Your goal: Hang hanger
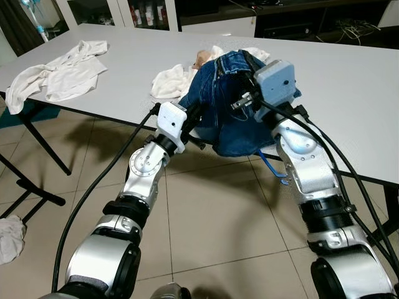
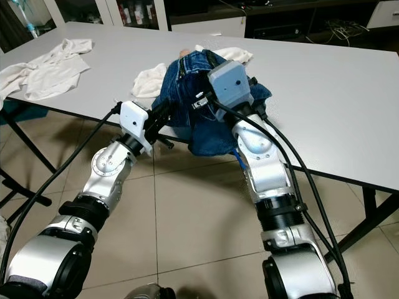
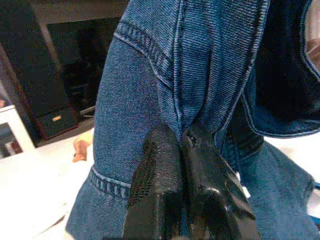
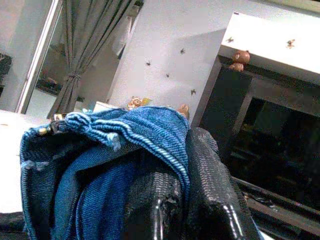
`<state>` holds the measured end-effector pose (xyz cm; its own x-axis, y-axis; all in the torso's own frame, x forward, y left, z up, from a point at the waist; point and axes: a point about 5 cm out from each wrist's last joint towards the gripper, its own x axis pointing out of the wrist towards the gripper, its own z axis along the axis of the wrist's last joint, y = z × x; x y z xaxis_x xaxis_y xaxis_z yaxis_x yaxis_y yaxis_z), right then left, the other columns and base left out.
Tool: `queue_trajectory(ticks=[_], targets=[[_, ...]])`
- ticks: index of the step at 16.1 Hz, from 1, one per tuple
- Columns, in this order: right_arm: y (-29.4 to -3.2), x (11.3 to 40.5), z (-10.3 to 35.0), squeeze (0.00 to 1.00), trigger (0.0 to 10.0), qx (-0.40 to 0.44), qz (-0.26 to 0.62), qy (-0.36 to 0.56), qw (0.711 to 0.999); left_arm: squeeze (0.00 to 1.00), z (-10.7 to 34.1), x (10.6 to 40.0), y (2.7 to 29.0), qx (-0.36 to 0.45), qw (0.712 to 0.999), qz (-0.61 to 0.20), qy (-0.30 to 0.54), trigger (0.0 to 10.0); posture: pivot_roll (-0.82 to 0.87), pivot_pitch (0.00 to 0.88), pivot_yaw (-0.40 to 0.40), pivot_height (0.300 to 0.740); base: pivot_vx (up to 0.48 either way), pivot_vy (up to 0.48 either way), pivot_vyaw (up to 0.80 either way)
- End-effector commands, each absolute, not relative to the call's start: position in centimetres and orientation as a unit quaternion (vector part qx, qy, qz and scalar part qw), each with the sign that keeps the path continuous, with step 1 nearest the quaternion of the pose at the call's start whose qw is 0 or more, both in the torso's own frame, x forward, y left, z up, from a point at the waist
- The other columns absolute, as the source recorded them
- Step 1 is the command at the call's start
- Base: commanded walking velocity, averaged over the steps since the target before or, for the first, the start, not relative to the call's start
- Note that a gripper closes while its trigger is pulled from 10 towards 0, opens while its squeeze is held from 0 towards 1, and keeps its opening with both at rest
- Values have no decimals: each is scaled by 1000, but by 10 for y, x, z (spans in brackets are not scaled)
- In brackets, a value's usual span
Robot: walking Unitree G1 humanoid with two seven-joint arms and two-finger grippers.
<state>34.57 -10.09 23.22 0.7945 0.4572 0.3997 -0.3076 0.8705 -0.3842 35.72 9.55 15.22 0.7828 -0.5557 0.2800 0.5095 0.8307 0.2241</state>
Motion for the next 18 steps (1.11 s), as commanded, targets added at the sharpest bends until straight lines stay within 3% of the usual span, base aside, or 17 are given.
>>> queue_trajectory(ticks=[1, 12, 18], targets=[[-96, 347, 240, 0, 10000, -156, 204, -265, 929, 0, 163, 362, 100, 71, 942, -268, -187, 10000, -67, 0, 121, 740, 0, 0, 0], [-107, 378, 268, 0, 10000, -184, 116, -306, 927, 0, 175, 361, 103, 63, 941, -236, -235, 10000, -63, 0, 120, 740, 0, 0, 0], [-103, 378, 282, 0, 10000, -184, 109, -348, 913, 0, 181, 360, 109, 62, 938, -220, -261, 10000, -57, 0, 118, 740, 0, 0, 0]])
